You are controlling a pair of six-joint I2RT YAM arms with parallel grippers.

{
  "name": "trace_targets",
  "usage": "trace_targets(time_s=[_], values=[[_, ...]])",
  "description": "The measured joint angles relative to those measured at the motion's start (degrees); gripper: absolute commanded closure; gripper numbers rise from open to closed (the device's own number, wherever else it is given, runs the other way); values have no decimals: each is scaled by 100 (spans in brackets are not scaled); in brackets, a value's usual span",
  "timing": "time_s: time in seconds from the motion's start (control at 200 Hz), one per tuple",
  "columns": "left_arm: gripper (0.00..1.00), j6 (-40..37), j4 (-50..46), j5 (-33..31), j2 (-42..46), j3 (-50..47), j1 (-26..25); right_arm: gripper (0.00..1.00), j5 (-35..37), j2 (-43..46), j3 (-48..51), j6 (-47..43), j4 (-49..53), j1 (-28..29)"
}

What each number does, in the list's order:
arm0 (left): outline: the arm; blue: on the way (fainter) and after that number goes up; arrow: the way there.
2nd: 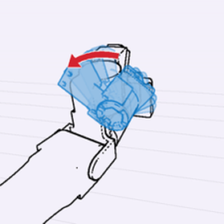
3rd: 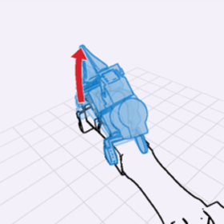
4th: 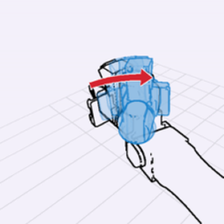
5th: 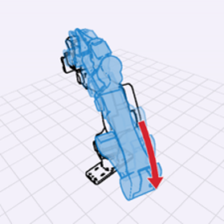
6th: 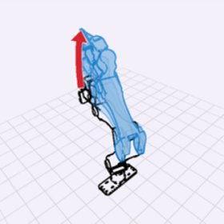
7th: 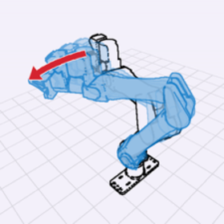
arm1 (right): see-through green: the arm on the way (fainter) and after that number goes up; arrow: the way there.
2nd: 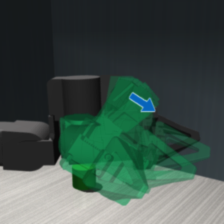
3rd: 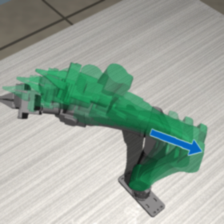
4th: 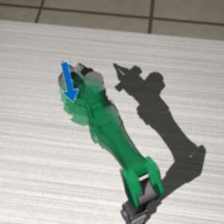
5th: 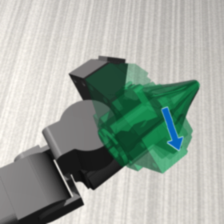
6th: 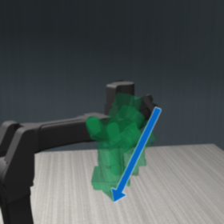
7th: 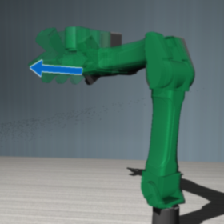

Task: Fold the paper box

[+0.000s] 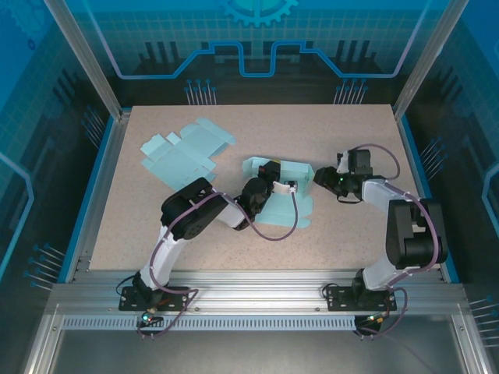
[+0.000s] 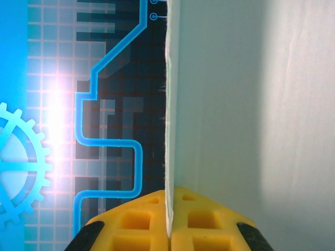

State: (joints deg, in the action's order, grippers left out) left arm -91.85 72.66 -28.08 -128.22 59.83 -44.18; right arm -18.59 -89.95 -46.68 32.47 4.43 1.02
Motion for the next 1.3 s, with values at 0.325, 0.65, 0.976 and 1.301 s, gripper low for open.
trace_targets(time_s=[0.325,0.65,0.976,1.301], values=[[100,-24,90,52,-37,0,15,51,214,372,514,0,-142,391],[100,-26,164,96,-42,-44,15,51,656,214,444,-201,-498,715],[100,-26,225,94,-42,-79,22,53,1283,24,267,-442,-660,1071],[100,-26,225,94,-42,-79,46,65,2258,-52,374,-662,-1211,1547]])
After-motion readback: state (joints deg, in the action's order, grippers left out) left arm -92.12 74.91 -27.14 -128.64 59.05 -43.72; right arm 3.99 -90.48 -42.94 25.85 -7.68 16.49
